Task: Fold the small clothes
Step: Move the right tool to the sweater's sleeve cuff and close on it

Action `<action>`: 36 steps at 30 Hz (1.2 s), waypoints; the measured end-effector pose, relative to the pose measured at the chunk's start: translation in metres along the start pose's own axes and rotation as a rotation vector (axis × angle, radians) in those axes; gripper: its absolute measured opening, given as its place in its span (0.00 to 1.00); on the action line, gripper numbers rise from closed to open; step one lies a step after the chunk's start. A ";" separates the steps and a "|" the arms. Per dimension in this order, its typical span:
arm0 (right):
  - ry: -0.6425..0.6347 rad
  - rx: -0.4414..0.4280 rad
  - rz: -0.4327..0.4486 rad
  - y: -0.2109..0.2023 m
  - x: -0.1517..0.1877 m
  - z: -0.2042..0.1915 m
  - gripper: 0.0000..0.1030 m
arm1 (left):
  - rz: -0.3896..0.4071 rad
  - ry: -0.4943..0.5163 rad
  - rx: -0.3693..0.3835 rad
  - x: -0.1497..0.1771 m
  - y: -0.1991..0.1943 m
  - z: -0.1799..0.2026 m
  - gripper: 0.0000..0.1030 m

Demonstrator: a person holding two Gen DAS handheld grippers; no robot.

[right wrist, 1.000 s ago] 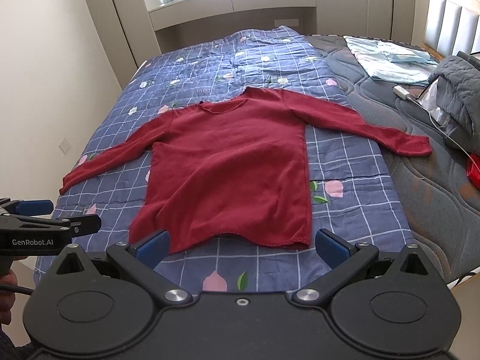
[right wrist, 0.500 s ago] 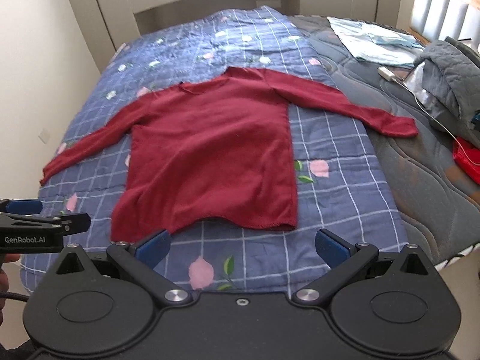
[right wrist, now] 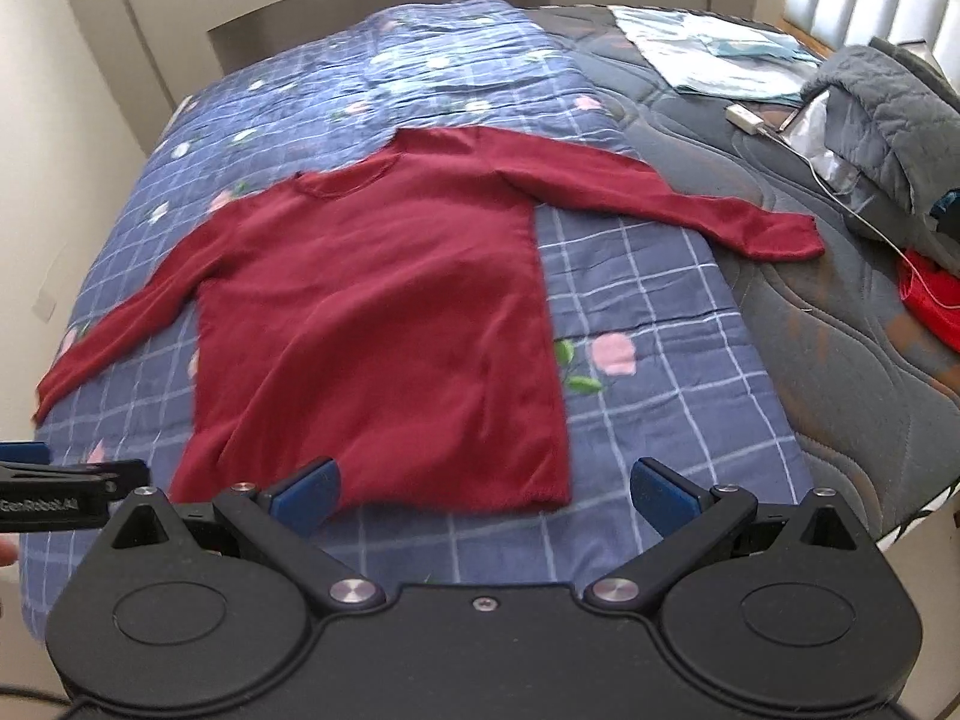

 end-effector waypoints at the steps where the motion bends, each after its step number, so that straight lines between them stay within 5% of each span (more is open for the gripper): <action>1: 0.007 0.002 0.000 0.007 -0.008 0.004 1.00 | 0.001 -0.001 -0.017 -0.008 0.004 0.002 1.00; 12: 0.101 0.029 0.056 0.106 -0.132 0.092 1.00 | 0.090 -0.014 -0.131 -0.145 0.066 0.071 1.00; 20: 0.150 0.069 0.085 0.176 -0.188 0.173 1.00 | 0.135 -0.058 -0.111 -0.243 0.134 0.147 1.00; 25: 0.203 0.074 0.122 0.212 -0.202 0.218 1.00 | 0.179 -0.028 -0.103 -0.288 0.177 0.197 1.00; 29: 0.266 0.061 0.239 0.228 -0.201 0.253 1.00 | 0.205 0.012 -0.094 -0.309 0.209 0.235 1.00; 36: 0.414 0.191 0.335 0.248 -0.185 0.313 1.00 | 0.215 0.105 -0.092 -0.323 0.251 0.293 1.00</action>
Point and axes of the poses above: each gripper's, at about its wrist camera, not at the fingertips, and y roughly the way its jaws point, z to its right, x to its underside, the point moved 4 cm from there along y, roughly the way its jaws point, and after that the axes turned 2 degrees about -z, right-handed, at the moved point
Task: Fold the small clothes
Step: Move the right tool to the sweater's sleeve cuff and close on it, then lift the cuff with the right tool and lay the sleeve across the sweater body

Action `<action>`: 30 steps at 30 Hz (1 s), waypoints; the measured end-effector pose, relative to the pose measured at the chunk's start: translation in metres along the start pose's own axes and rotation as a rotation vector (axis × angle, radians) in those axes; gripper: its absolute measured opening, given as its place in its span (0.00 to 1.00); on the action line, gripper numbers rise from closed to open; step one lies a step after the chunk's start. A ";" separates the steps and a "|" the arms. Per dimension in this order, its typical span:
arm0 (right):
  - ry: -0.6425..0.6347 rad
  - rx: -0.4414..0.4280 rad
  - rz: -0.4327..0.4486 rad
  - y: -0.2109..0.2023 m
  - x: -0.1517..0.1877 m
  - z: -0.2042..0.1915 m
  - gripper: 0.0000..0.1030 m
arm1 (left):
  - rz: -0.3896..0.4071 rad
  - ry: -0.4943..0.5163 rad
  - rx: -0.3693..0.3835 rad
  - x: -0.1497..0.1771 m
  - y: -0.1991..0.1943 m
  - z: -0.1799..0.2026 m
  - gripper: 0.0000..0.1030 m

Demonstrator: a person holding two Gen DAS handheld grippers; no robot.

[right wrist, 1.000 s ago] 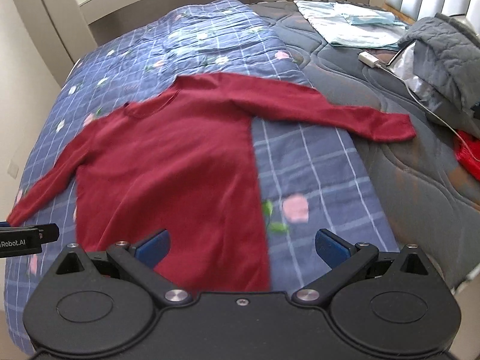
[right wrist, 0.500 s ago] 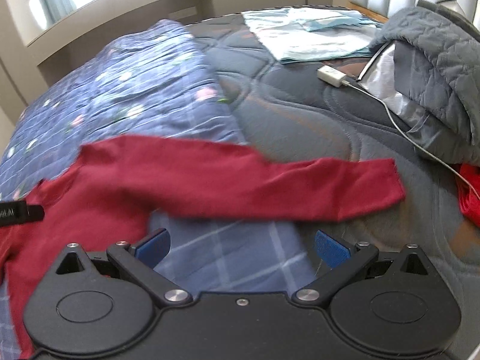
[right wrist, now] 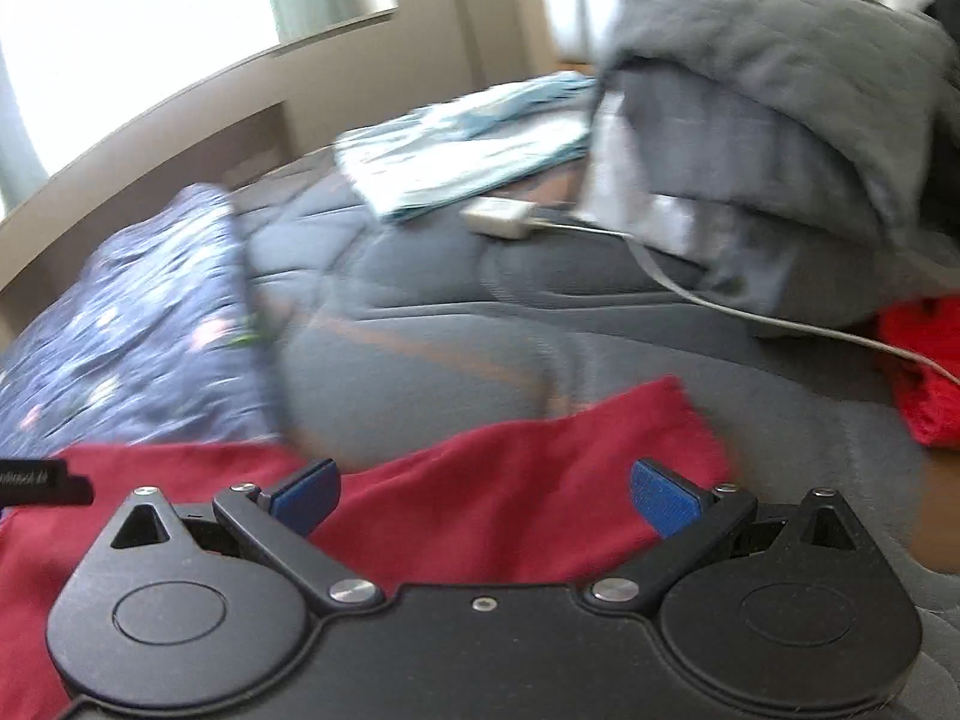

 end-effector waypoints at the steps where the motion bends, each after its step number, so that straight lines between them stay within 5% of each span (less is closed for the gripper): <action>1: 0.025 0.015 -0.006 0.003 0.001 0.007 1.00 | 0.002 0.013 -0.001 0.000 0.005 0.007 1.00; 11: 0.259 0.052 -0.038 0.032 0.015 0.044 0.95 | -0.062 0.106 -0.018 0.009 0.045 0.031 1.00; 14: 0.298 0.077 -0.042 0.036 0.013 0.048 0.83 | -0.068 0.109 -0.011 0.007 0.045 0.030 1.00; 19: 0.358 0.107 -0.053 0.035 0.006 0.056 0.50 | -0.081 0.099 -0.025 0.002 0.035 0.020 1.00; 22: 0.371 0.112 -0.057 0.033 0.003 0.059 0.18 | -0.085 0.088 -0.036 -0.003 0.026 0.009 1.00; 25: 0.352 0.103 -0.048 0.027 -0.001 0.056 0.07 | -0.090 0.074 -0.052 -0.006 0.015 -0.005 1.00; 30: 0.260 0.046 0.009 -0.004 -0.026 0.029 0.06 | -0.095 0.023 -0.034 -0.010 -0.007 -0.039 1.00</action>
Point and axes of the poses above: each gripper's, at about its wrist camera, not at the fingertips, and y roughly the way its jaws point, z to its right, x to its underside, the point moved 4 cm from there along y, roughly the way its jaws point, and after that the axes turned 2 degrees about -z, right-handed, at the moved point
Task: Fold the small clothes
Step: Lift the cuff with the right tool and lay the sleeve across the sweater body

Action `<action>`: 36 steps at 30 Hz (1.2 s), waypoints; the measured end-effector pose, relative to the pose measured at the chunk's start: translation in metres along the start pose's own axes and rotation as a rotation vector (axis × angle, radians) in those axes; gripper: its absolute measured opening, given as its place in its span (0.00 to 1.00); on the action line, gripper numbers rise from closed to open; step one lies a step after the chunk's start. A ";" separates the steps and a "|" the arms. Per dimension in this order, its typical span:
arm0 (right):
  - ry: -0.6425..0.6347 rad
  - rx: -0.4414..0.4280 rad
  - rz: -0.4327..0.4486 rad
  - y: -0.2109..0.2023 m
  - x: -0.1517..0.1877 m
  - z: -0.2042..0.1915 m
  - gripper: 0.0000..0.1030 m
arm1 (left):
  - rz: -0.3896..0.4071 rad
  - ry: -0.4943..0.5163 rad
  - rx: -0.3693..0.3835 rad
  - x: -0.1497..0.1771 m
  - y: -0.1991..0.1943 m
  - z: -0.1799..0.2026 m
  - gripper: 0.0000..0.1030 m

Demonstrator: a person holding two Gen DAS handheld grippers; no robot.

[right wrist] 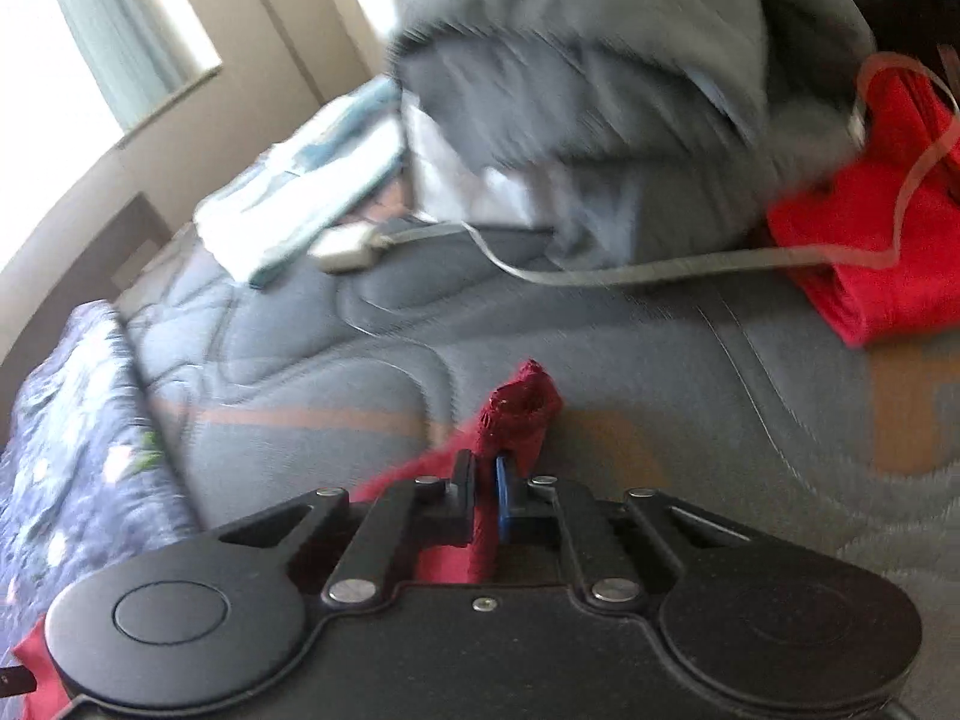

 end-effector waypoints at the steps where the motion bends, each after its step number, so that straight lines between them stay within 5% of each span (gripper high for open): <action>1: -0.026 -0.018 0.013 -0.008 -0.004 -0.011 0.06 | 0.001 -0.022 0.015 0.000 -0.005 -0.010 1.00; 11: -0.241 -0.424 0.089 -0.082 -0.014 -0.181 0.06 | 0.040 -0.272 0.191 0.017 -0.062 -0.154 1.00; 21: -0.530 -0.791 -0.013 -0.133 0.099 -0.374 0.06 | 0.146 -0.555 0.210 0.063 -0.098 -0.321 1.00; 27: -0.761 -0.865 -0.147 -0.144 0.216 -0.434 0.06 | 0.149 -0.661 0.172 0.102 -0.089 -0.392 1.00; 30: -0.865 -0.858 -0.215 -0.144 0.278 -0.441 0.06 | 0.140 -0.697 0.172 0.120 -0.076 -0.415 1.00; 36: -0.989 -0.812 -0.267 -0.131 0.347 -0.435 0.06 | 0.101 -0.732 0.187 0.153 -0.040 -0.432 1.00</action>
Point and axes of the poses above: each gripper's, at about its wrist camera, not at the fingertips, and y roughly the way its jaws point, z to its right, x to its underside, the point moved 4 cm from there along y, roughly the way its jaws point, and after that the axes turned 2 degrees about -z, right-handed, at the moved point
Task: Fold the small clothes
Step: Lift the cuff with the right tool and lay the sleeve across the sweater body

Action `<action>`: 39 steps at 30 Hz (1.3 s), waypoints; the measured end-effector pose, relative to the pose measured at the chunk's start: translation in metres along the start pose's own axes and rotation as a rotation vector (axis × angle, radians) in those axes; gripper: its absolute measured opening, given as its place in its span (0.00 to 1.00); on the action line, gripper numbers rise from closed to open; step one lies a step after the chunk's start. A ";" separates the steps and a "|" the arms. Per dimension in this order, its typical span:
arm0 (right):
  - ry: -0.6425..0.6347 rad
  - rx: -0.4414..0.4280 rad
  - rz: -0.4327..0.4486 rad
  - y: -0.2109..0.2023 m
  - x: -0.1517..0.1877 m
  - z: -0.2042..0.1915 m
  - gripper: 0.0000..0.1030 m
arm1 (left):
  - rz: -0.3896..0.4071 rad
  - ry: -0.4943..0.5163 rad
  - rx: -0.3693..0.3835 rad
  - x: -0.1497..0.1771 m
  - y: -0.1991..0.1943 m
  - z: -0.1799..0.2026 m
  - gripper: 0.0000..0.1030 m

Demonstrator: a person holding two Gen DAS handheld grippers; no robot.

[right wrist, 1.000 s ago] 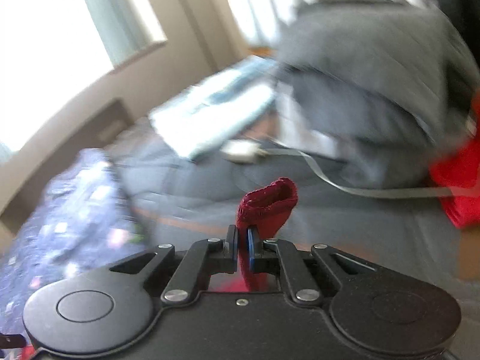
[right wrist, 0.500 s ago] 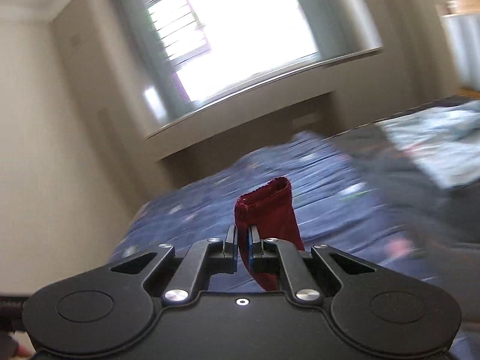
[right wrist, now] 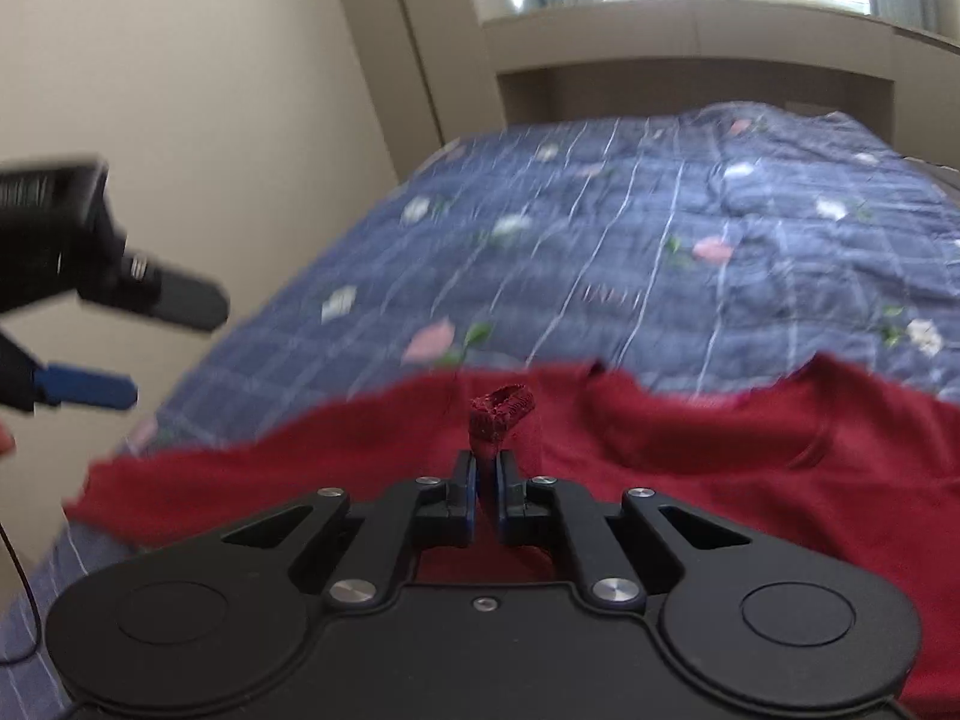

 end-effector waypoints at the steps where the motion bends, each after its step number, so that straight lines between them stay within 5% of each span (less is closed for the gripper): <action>1: -0.008 0.007 -0.005 0.007 0.006 0.000 0.08 | -0.009 -0.002 0.005 0.003 0.005 -0.003 1.00; 5: -0.008 0.015 -0.034 0.015 0.022 -0.001 0.25 | -0.053 0.006 0.038 0.016 0.030 -0.007 1.00; 7: 0.007 0.015 -0.028 0.009 0.028 0.007 0.48 | -0.064 0.021 0.053 0.020 0.036 -0.004 1.00; 13: 0.045 0.088 0.011 -0.044 0.048 0.049 0.86 | -0.082 0.113 0.079 0.030 0.062 0.023 1.00; 20: 0.120 0.328 0.039 -0.105 0.067 0.159 0.94 | -0.095 0.222 0.040 0.058 0.096 0.061 0.91; 24: 0.236 0.397 0.057 -0.114 0.068 0.236 0.84 | -0.101 0.254 -0.007 0.070 0.110 0.077 0.66; 30: 0.385 0.297 0.027 -0.085 0.063 0.306 0.59 | -0.141 0.248 -0.124 0.077 0.127 0.085 0.32; 32: 0.389 0.260 0.023 -0.081 0.059 0.311 0.41 | -0.148 0.248 -0.137 0.080 0.130 0.087 0.23; 34: 0.371 0.264 0.031 -0.084 0.052 0.311 0.08 | -0.154 0.259 -0.149 0.083 0.133 0.091 0.10; 39: 0.278 0.315 0.074 -0.091 0.041 0.304 0.08 | -0.111 0.225 -0.191 0.086 0.130 0.097 0.03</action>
Point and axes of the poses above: each gripper's, at about its wrist camera, not at the fingertips, and y roughly the way its jaws point, z to its right, x to its underside, the point moved 4 cm from there along y, roughly the way its jaws point, and after that the axes turned 2 degrees about -z, right-handed, at the moved point
